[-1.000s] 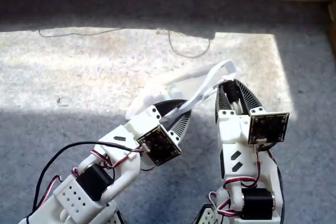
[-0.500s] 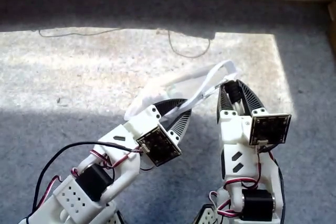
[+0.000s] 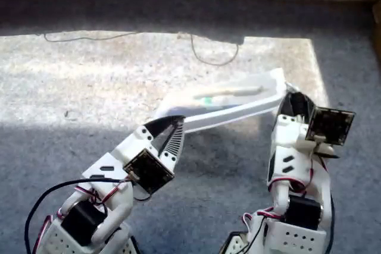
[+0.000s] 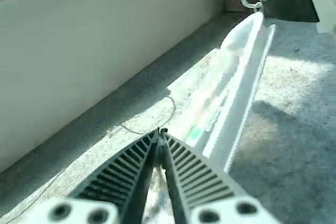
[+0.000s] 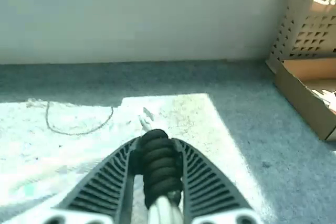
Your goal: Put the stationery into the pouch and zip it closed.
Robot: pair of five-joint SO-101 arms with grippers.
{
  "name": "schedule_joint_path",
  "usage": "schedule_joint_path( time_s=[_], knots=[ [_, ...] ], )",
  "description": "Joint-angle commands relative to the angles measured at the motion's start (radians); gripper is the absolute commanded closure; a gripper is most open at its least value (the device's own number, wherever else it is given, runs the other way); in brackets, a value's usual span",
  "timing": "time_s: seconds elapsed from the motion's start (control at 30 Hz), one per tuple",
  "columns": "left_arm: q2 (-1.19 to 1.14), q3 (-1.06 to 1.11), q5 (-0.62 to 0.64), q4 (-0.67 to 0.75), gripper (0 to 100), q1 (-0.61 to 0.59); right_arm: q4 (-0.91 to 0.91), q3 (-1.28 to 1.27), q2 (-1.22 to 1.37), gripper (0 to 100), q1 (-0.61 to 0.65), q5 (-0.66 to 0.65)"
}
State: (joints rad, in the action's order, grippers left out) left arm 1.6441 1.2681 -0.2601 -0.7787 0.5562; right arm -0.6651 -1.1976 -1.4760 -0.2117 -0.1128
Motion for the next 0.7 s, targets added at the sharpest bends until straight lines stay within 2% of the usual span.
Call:
schedule_joint_path(
  time_s=[0.0,0.2,0.33,0.43,0.53,0.67],
  knots=[
    [0.077,-0.008,-0.006,-0.06,100,-0.018,0.035,0.093,0.054,99.3,-0.019,-0.008],
    [0.093,-0.008,-0.008,-0.072,100,-0.018,-0.019,0.108,0.054,99.3,0.001,-0.012],
    [0.096,-0.013,-0.005,-0.071,99,-0.018,-0.105,0.166,0.01,99.3,0.077,-0.017],
    [0.096,-0.018,-0.005,-0.071,99,-0.018,-0.199,0.217,-0.047,99.3,0.163,-0.08],
    [0.096,-0.018,0.009,-0.071,90,-0.018,-0.297,0.294,-0.091,99.3,0.266,-0.115],
    [0.097,-0.067,0.181,-0.077,82,-0.024,-0.375,0.398,-0.096,99.3,0.409,-0.141]
  ],
)
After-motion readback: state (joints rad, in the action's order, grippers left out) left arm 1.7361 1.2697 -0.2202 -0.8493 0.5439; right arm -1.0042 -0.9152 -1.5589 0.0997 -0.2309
